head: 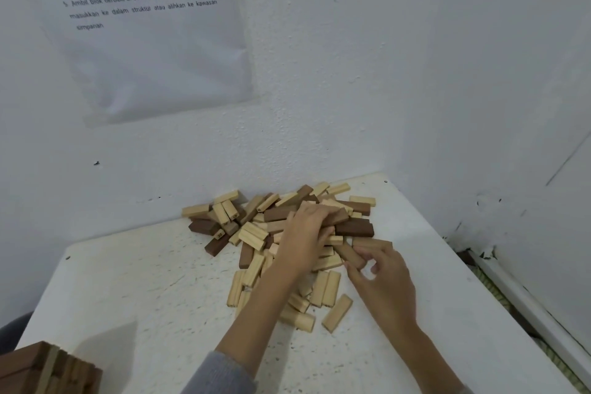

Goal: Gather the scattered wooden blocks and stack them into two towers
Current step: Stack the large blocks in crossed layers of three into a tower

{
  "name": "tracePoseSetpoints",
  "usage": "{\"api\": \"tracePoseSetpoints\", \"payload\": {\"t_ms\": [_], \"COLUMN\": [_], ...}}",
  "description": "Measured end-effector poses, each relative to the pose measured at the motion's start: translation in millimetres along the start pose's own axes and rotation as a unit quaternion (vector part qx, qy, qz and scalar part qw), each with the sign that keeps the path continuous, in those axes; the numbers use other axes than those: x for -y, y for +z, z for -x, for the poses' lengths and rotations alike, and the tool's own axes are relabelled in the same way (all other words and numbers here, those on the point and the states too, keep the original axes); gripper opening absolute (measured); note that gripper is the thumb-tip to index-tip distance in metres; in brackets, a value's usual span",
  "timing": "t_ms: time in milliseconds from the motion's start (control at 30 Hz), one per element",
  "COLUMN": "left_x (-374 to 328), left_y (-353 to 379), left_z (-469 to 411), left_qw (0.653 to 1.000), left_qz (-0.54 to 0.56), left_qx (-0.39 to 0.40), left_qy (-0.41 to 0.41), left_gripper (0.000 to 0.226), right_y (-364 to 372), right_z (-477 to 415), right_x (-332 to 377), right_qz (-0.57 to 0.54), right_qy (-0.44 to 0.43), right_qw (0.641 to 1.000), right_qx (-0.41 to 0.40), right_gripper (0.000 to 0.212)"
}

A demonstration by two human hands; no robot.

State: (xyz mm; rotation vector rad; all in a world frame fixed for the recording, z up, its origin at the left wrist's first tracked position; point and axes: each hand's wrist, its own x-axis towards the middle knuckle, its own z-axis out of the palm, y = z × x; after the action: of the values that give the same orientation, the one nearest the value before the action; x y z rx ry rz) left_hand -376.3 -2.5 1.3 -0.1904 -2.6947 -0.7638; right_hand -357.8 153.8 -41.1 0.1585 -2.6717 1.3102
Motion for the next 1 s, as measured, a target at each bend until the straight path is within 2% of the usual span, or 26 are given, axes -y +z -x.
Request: {"api": "tracePoseSetpoints", "payload": {"t_ms": [133, 233, 333, 400, 467, 567, 633, 733, 867, 1000], "left_x": [1, 1, -3, -9, -11, -10, -5, 6, 18, 28], "left_y": [6, 7, 1, -6, -11, -22, -30, -39, -47, -46], "left_z": [8, 14, 20, 23, 24, 24, 24, 22, 23, 24], "left_qw": [0.999, 0.998, 0.992, 0.977, 0.946, 0.912, 0.898, 0.883, 0.877, 0.872], "left_qz": [0.025, 0.052, 0.112, 0.19, 0.286, 0.345, 0.364, 0.392, 0.393, 0.393], "left_qx": [-0.037, -0.037, -0.043, -0.063, -0.104, -0.161, -0.175, -0.182, -0.194, -0.202], "left_qy": [0.018, 0.001, -0.033, -0.068, -0.108, -0.151, -0.175, -0.184, -0.196, -0.209], "left_gripper": [0.037, 0.038, 0.044, 0.044, 0.043, 0.04, 0.032, 0.026, 0.026, 0.027], "right_y": [-4, -8, -12, -14, -17, -22, -22, -16, -8, 1], "right_z": [-1, -3, -7, -12, -20, -35, -47, -73, -110, -147], "right_x": [-2, 4, 13, 20, 27, 41, 49, 54, 54, 47], "right_qz": [-0.062, -0.164, -0.263, -0.323, -0.376, -0.427, -0.412, -0.353, -0.221, -0.089], "right_qy": [-0.031, 0.001, 0.036, 0.053, 0.071, 0.1, 0.087, 0.061, -0.044, -0.11], "right_qw": [0.997, 0.985, 0.962, 0.942, 0.922, 0.898, 0.907, 0.932, 0.962, 0.96], "right_qx": [-0.029, -0.054, -0.064, -0.069, -0.068, -0.03, -0.004, 0.056, 0.155, 0.24], "right_gripper": [0.028, 0.039, 0.037, 0.034, 0.03, 0.026, 0.025, 0.035, 0.023, 0.022]}}
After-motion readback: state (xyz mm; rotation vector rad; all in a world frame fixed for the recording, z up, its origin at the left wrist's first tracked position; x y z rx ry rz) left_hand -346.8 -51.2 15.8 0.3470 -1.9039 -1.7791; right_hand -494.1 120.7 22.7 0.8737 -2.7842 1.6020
